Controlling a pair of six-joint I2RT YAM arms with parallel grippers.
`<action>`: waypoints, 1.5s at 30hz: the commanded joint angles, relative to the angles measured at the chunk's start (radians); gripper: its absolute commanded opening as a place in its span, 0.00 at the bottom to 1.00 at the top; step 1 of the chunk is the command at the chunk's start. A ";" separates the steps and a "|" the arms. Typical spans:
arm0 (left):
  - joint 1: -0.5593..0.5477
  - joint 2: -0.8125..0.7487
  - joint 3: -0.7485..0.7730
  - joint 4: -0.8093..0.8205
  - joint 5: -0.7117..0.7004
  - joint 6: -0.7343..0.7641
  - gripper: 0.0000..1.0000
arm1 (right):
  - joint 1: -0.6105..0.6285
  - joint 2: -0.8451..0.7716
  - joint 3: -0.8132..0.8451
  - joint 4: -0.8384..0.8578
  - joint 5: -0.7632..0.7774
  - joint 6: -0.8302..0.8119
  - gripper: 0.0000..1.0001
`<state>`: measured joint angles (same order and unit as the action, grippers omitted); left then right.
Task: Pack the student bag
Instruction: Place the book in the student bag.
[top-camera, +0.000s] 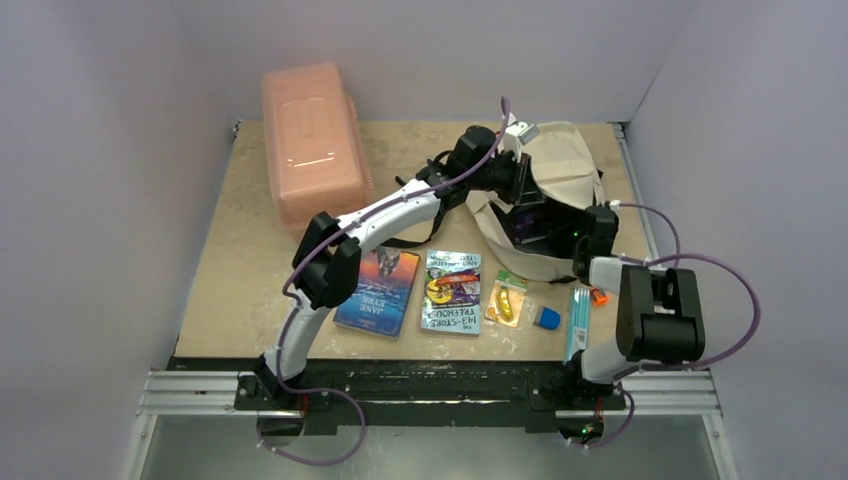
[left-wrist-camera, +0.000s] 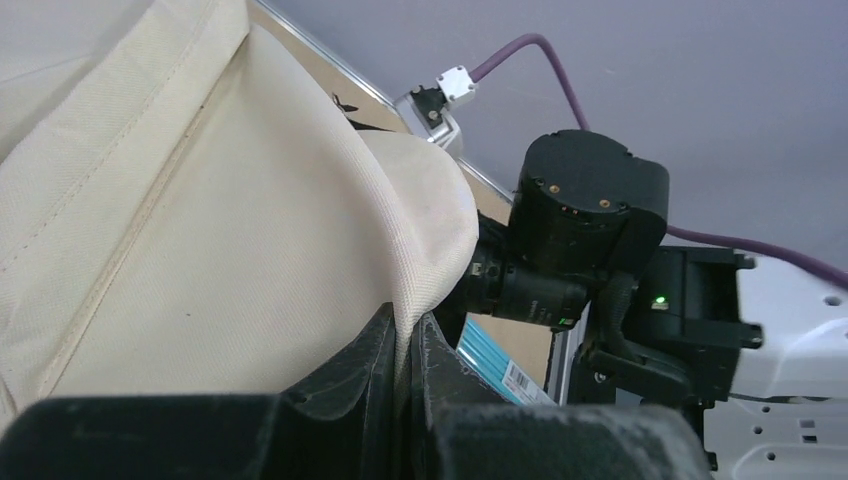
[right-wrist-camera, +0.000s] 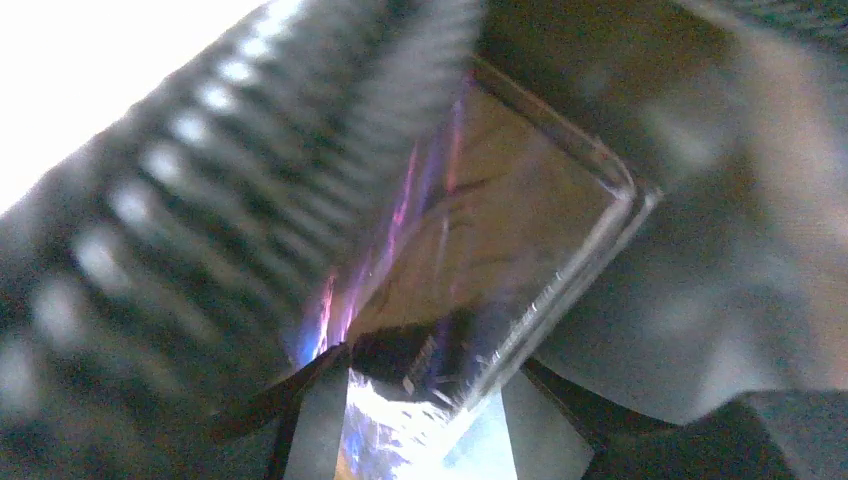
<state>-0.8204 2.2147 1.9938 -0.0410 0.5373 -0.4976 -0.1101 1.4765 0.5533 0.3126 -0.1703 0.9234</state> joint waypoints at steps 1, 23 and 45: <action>-0.013 0.020 0.093 0.044 0.109 -0.088 0.00 | 0.052 0.126 -0.024 0.515 0.054 0.115 0.56; 0.025 0.004 0.065 0.043 0.058 -0.138 0.00 | 0.071 0.050 -0.002 0.249 0.097 0.000 0.99; 0.032 -0.015 -0.005 0.015 -0.001 -0.209 0.00 | 0.075 -0.738 0.275 -0.838 0.172 -0.430 0.94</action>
<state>-0.8059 2.2559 2.0090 -0.0628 0.5697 -0.6724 -0.0345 0.7490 0.7376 -0.4347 -0.0124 0.5392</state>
